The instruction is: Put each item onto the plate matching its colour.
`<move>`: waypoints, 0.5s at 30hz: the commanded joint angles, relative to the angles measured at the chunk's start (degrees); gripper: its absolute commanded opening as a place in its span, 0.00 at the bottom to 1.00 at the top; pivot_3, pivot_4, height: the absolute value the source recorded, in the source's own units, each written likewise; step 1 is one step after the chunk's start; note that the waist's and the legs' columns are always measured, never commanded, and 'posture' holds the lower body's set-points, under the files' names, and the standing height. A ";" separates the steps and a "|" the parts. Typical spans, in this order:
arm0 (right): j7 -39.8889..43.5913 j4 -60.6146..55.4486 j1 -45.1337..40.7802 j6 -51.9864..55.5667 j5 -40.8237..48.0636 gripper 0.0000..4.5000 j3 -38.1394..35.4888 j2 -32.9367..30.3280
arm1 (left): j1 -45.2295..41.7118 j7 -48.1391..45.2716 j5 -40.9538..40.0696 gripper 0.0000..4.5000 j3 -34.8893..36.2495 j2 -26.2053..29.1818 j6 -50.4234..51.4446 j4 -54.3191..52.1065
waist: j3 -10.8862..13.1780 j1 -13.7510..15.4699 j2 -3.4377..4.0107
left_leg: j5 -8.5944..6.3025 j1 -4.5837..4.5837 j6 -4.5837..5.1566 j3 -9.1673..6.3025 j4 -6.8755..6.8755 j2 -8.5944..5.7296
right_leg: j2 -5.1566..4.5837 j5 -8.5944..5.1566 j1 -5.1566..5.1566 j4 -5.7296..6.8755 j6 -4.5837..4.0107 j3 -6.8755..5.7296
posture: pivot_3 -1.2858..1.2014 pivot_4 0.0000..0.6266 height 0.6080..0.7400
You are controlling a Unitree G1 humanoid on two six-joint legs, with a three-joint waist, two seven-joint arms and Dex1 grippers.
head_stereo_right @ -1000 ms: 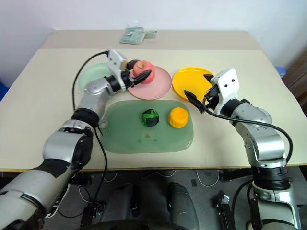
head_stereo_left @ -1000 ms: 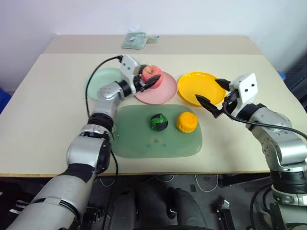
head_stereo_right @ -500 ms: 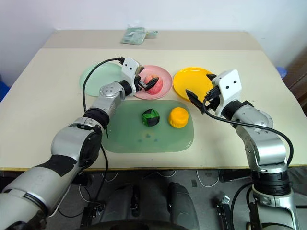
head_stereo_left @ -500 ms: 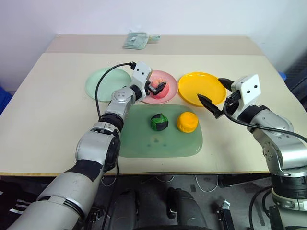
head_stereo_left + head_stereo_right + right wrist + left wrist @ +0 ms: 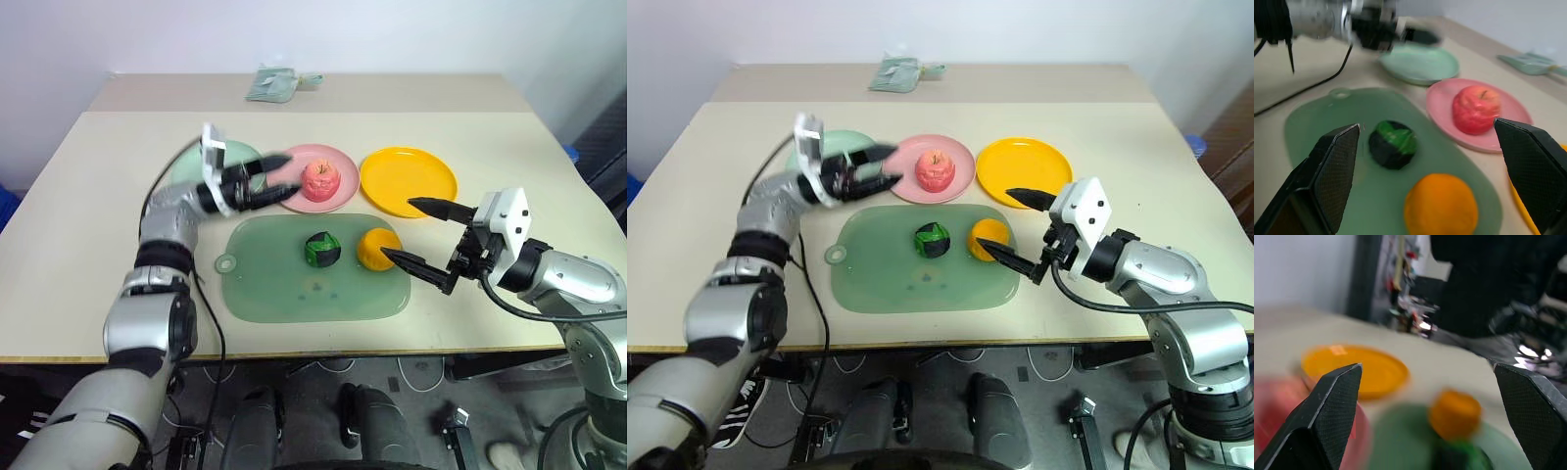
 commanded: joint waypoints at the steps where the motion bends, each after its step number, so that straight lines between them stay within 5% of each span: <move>1: 0.24 -1.15 -0.12 -1.81 -0.53 1.00 -0.88 -0.45 | 1.62 0.06 -1.01 0.98 -1.23 0.30 -0.24 -7.63 | 0.00 0.27 0.00 | 0.00 0.00 0.00 0.00 0.00 0.00 | 0.01 0.00 0.00 0.01 0.00 0.00 | 0.52 0.24 1.00; 15: 1.47 -0.05 0.97 -3.50 -3.72 1.00 2.19 0.04 | 4.02 5.08 5.75 0.98 -10.38 -5.08 -12.80 -7.32 | -0.01 0.46 0.00 | 0.00 0.01 0.00 -0.03 0.00 0.00 | 0.04 0.00 0.00 0.02 -0.01 0.00 | 0.52 0.24 1.00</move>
